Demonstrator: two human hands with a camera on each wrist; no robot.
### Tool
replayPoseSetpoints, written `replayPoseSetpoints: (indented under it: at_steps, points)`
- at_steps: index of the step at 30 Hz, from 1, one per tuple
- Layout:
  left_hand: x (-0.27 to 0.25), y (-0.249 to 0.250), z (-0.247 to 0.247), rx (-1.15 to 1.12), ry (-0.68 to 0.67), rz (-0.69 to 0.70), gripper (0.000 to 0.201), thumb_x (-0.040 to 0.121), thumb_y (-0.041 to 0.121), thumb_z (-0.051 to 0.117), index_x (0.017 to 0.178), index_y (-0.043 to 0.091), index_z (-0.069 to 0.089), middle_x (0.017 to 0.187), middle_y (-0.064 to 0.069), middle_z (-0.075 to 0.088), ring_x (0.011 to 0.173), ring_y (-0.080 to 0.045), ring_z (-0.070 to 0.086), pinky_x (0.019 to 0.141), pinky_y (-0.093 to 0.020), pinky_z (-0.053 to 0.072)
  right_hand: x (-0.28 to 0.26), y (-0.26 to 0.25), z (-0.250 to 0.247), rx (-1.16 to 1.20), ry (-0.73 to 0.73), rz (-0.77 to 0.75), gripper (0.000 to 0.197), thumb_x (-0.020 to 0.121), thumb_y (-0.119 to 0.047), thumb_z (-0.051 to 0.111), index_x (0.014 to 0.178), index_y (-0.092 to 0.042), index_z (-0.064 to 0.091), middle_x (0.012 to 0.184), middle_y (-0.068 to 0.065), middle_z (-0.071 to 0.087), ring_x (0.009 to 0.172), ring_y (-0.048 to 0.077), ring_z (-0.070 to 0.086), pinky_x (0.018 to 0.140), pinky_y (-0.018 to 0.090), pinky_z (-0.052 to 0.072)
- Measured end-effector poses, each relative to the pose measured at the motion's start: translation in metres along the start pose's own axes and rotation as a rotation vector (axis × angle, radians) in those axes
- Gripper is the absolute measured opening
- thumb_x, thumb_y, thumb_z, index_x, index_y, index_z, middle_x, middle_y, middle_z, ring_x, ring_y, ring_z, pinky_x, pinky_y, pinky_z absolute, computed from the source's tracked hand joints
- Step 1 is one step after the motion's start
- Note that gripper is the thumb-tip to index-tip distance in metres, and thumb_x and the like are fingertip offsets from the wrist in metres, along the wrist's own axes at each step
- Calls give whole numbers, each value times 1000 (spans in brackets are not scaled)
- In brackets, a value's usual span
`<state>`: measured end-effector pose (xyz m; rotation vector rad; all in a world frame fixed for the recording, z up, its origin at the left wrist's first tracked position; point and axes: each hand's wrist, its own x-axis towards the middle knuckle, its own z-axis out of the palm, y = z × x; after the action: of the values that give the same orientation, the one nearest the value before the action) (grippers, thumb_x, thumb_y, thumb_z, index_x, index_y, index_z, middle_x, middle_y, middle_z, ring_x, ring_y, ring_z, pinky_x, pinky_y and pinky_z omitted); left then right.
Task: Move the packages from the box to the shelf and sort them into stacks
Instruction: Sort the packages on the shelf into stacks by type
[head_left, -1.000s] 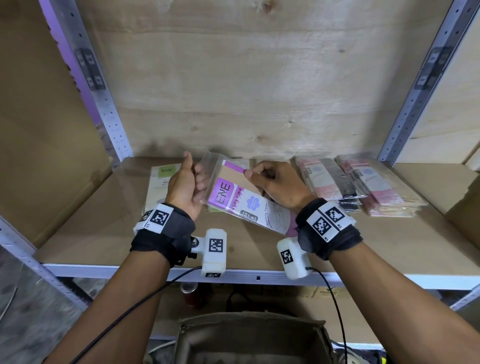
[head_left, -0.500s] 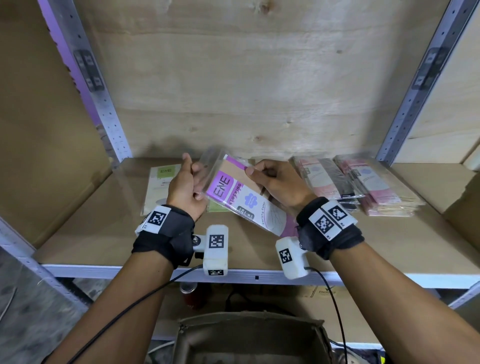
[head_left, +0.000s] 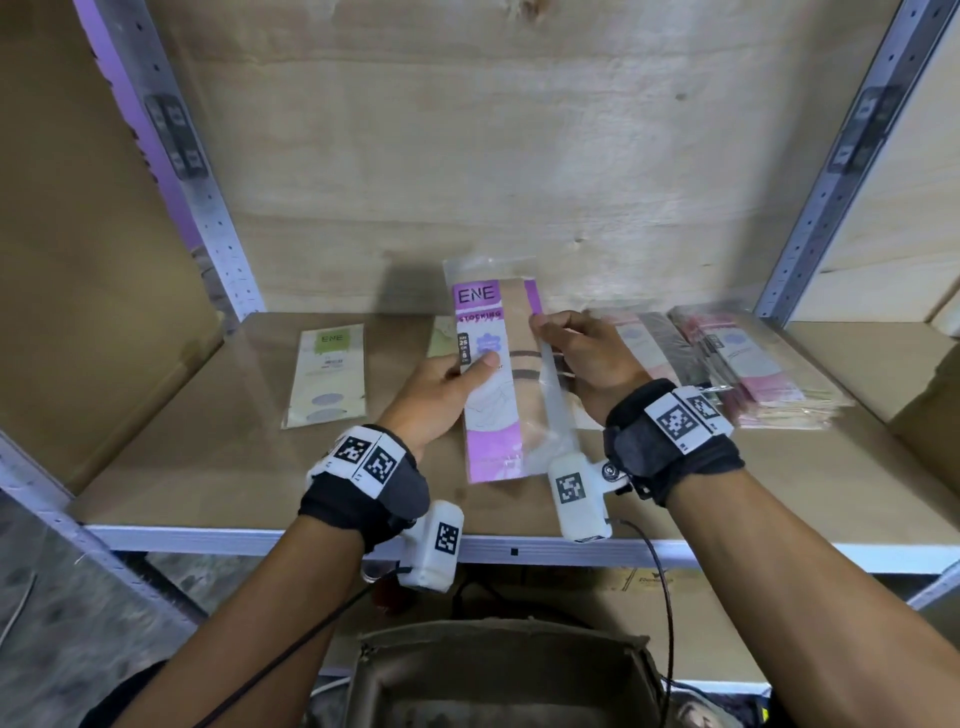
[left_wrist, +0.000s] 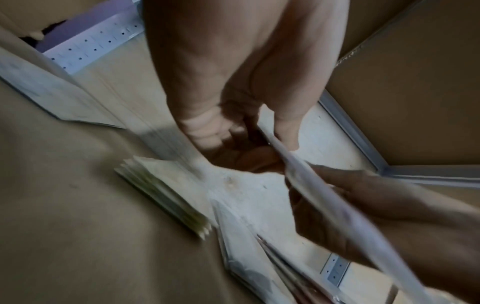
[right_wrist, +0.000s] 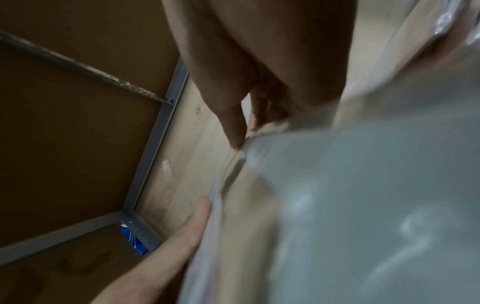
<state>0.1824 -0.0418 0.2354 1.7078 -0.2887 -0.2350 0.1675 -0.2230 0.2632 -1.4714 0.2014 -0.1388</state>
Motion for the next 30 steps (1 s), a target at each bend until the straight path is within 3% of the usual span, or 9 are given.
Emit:
replayPoseSetpoints:
  at_steps: [3,5,7,10,15,21,24,27,30]
  points:
    - [2,0,-5,-18,104,26,22,95,46,59,97,27,71,88,14,77,81,-2,73,62,-15,56,-2,4,-7,-180,-227,58,8,89,-17,71,94,-13,67,99,4,74,91,22,69,85,34,54]
    - [5,-2,-10,8,181,0,29,95,48,57,104,24,70,93,9,76,83,-8,73,61,-21,57,-5,8,-8,-363,-394,109,28,85,-10,74,112,-14,67,110,5,75,104,23,70,94,33,53]
    - [7,-5,-14,46,202,-71,39,95,49,57,112,17,69,102,-1,75,92,-18,72,75,-33,59,-7,13,-7,-373,-419,167,47,81,0,75,125,-9,60,116,12,72,108,27,69,94,33,54]
    - [6,-7,-16,-29,108,-178,39,91,40,67,118,11,66,109,-7,75,98,-23,71,88,-38,56,-6,17,-9,-285,-291,158,44,80,6,73,121,-2,59,119,20,69,105,31,69,95,38,52]
    - [0,-6,-16,10,-122,-159,45,87,7,72,130,7,58,115,-12,71,88,-19,69,71,-23,59,-3,21,-15,-230,-126,179,50,78,9,73,124,5,56,122,27,65,110,37,66,103,53,48]
    - [3,-7,-15,-9,-87,-150,52,87,1,71,135,8,53,113,-18,71,95,-26,72,73,-28,62,0,21,-16,-349,-66,148,56,73,-5,83,123,-10,58,121,19,66,111,33,64,103,48,49]
    - [12,-6,-9,-32,-24,-91,49,85,-1,72,132,7,57,107,-21,72,81,-18,74,66,-23,61,3,16,-19,-459,-24,65,59,75,-12,83,127,-10,55,117,16,66,105,30,66,94,45,55]
    - [24,-7,0,6,64,-38,42,83,0,75,124,6,64,97,-13,74,68,-10,73,60,-15,56,8,13,-25,-583,79,10,58,75,-20,84,125,-10,57,109,11,68,100,28,68,84,41,58]
    - [36,-11,10,13,87,-39,44,81,0,77,123,5,66,90,-7,74,67,-11,68,63,-16,55,12,13,-31,-655,206,-10,56,73,-23,86,121,-10,61,102,6,66,99,26,67,87,42,58]
